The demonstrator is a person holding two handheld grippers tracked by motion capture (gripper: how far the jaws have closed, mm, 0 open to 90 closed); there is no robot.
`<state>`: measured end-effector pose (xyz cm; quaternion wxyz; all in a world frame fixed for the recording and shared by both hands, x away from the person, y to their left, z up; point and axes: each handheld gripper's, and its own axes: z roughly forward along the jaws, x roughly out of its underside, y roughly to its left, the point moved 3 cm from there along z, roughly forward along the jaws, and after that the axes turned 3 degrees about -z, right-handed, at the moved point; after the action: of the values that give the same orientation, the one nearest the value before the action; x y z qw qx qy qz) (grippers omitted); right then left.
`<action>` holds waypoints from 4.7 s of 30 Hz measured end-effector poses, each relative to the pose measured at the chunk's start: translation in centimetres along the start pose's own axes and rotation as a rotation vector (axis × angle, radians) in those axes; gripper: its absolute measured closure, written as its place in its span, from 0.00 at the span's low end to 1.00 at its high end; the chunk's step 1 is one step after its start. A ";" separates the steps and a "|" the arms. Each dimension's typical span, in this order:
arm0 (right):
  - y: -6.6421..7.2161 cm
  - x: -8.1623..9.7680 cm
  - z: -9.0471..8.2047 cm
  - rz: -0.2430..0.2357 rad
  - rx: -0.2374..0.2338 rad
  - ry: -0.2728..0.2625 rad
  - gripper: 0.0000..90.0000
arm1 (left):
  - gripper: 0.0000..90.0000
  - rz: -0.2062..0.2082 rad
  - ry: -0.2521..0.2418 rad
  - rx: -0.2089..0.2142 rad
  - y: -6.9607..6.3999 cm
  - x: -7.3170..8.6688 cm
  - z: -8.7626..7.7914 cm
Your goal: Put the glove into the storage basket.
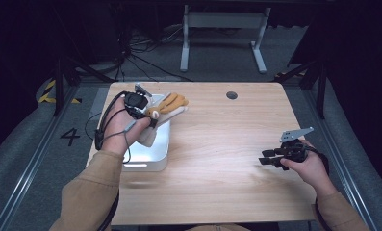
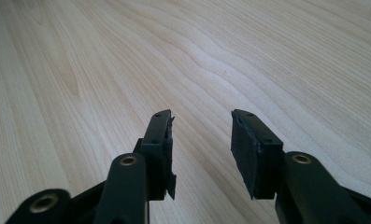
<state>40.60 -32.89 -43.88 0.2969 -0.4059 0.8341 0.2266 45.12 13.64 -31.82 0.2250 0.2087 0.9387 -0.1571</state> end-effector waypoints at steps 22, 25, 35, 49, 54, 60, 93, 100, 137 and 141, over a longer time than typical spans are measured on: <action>-0.1 -2.0 1.5 -0.022 -0.041 -0.011 0.64 | 0.83 -0.198 0.025 -0.041 4.3 1.6 2.3; -0.1 -1.9 1.5 -0.023 -0.040 -0.011 0.64 | 0.83 -0.208 0.039 -0.048 4.6 1.7 3.1; 0.0 -1.7 1.4 -0.018 -0.036 -0.008 0.63 | 0.83 -0.257 0.069 -0.048 5.7 2.1 5.6; -0.1 -1.4 1.2 -0.012 -0.031 -0.009 0.63 | 0.82 -0.307 0.108 -0.047 6.9 3.1 8.2; -0.2 -1.3 1.2 -0.015 -0.031 -0.009 0.62 | 0.82 -0.318 0.114 -0.046 7.2 3.4 8.7; -0.1 -1.2 1.2 -0.006 -0.029 -0.009 0.62 | 0.82 -0.323 0.130 -0.042 7.3 3.6 9.2; -0.1 -1.2 1.0 -0.005 -0.032 -0.018 0.60 | 0.34 -0.292 0.167 -0.076 6.6 3.7 10.3; -0.2 -1.2 1.0 -0.005 -0.029 -0.021 0.60 | 0.26 -0.257 0.133 -0.125 6.5 3.4 9.4; -0.1 -0.7 0.5 0.004 -0.020 -0.028 0.58 | 0.30 0.206 -0.057 0.018 -7.1 1.0 3.3; -0.1 -0.6 0.4 0.012 -0.021 -0.027 0.57 | 0.30 0.278 -0.074 0.058 -8.9 1.3 3.4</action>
<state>41.11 -32.44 -43.77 0.3026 -0.4010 0.8299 0.2425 41.17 5.02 -33.52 0.2726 0.3371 0.8870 -0.1592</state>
